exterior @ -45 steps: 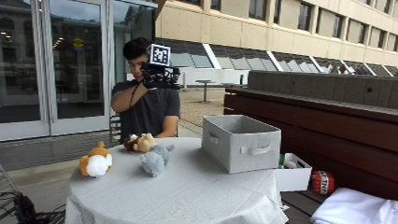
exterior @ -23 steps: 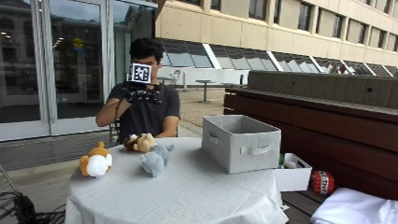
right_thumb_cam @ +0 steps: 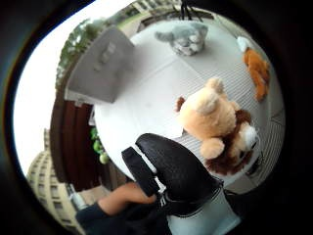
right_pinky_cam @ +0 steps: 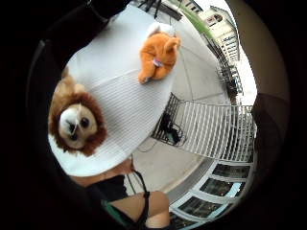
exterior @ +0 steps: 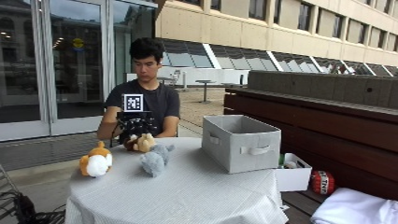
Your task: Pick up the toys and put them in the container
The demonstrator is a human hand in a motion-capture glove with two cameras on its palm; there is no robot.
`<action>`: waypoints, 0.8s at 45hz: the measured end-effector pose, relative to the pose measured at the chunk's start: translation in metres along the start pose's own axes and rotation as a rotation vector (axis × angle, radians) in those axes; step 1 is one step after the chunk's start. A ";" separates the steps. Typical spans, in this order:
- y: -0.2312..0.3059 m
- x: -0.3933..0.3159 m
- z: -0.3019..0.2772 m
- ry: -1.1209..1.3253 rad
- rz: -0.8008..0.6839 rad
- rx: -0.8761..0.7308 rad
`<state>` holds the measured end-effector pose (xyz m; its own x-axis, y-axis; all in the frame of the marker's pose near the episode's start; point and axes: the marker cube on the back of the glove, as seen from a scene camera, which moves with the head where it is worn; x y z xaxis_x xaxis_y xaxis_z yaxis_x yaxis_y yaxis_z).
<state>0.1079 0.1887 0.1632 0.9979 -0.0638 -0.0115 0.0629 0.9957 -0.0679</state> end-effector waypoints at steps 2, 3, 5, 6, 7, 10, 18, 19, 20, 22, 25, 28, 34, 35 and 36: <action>0.001 0.001 0.012 -0.020 -0.015 -0.026; 0.002 0.001 0.017 -0.027 -0.014 -0.036; 0.006 0.000 0.027 -0.040 0.010 -0.062; 0.008 -0.001 0.031 -0.047 0.026 -0.078; 0.010 -0.002 0.035 -0.051 0.037 -0.088; 0.008 -0.001 0.046 -0.052 0.031 -0.073; -0.009 0.002 0.064 -0.061 0.076 -0.018; -0.010 0.003 0.065 -0.066 0.074 -0.033; -0.011 0.003 0.067 -0.074 0.067 -0.049; -0.013 0.002 0.072 -0.102 0.073 -0.042; -0.004 -0.004 0.065 -0.143 0.075 -0.040; -0.005 -0.007 0.044 -0.160 0.077 -0.014; -0.021 -0.006 0.009 -0.164 -0.012 0.012; -0.021 -0.008 0.001 -0.163 0.020 0.004; -0.020 -0.012 -0.008 -0.162 0.066 -0.004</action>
<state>0.0948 0.1688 0.1568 0.9894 0.0136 0.1448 -0.0026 0.9971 -0.0759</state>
